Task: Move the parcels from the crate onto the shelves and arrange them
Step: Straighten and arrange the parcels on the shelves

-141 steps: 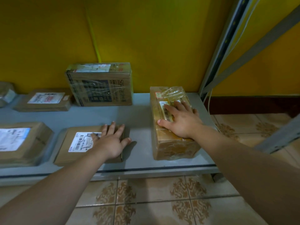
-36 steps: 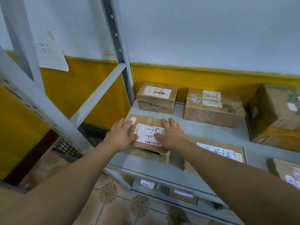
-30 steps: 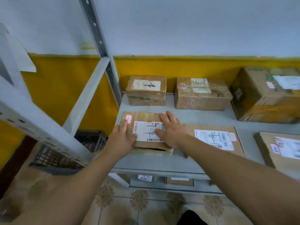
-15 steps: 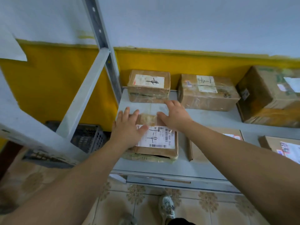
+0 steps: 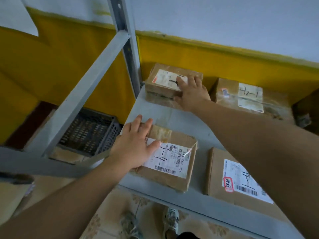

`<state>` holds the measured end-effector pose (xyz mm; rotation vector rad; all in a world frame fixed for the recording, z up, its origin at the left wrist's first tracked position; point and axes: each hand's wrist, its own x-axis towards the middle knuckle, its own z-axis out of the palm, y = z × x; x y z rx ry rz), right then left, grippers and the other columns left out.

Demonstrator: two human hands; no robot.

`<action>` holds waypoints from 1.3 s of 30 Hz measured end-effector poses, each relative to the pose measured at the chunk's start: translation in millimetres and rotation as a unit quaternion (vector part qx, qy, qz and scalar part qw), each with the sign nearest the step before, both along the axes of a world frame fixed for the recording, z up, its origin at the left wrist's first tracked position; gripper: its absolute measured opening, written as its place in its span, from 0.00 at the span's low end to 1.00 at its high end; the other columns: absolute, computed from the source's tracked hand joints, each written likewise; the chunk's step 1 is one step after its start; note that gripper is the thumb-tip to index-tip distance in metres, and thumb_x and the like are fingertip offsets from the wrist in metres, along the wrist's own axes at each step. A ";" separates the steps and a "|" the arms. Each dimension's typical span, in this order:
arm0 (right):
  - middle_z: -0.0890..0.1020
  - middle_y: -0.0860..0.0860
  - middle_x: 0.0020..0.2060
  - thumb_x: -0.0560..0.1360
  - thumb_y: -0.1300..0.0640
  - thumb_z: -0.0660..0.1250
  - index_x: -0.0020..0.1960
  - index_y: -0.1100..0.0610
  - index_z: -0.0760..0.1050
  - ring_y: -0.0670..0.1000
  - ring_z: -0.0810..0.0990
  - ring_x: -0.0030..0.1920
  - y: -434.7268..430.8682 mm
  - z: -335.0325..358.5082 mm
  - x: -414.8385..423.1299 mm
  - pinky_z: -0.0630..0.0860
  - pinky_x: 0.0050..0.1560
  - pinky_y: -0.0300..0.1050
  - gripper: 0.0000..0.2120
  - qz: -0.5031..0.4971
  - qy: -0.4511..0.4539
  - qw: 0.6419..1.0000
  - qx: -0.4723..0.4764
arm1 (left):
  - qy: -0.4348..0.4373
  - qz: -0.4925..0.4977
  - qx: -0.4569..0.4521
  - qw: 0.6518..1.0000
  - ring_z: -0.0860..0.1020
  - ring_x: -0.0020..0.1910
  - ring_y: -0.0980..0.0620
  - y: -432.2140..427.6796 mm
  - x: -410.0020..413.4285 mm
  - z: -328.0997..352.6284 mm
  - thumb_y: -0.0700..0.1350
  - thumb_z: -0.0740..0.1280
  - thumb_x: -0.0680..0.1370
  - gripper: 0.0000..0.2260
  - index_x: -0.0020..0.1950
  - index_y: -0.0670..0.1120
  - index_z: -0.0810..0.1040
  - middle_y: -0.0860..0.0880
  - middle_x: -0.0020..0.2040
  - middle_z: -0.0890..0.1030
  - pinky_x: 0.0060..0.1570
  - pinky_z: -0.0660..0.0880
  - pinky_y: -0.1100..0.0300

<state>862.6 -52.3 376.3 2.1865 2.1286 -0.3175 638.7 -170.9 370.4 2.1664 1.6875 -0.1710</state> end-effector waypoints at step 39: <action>0.55 0.56 0.74 0.82 0.39 0.53 0.78 0.49 0.58 0.64 0.54 0.74 25.0 1.3 8.8 0.64 0.69 0.60 0.27 -0.144 0.123 0.981 0.030 | -0.260 0.171 -0.026 0.950 0.67 0.70 0.44 155.7 63.1 -2.0 0.54 0.63 0.80 0.31 0.79 0.55 0.52 0.47 0.73 0.63 0.68 0.70 0.46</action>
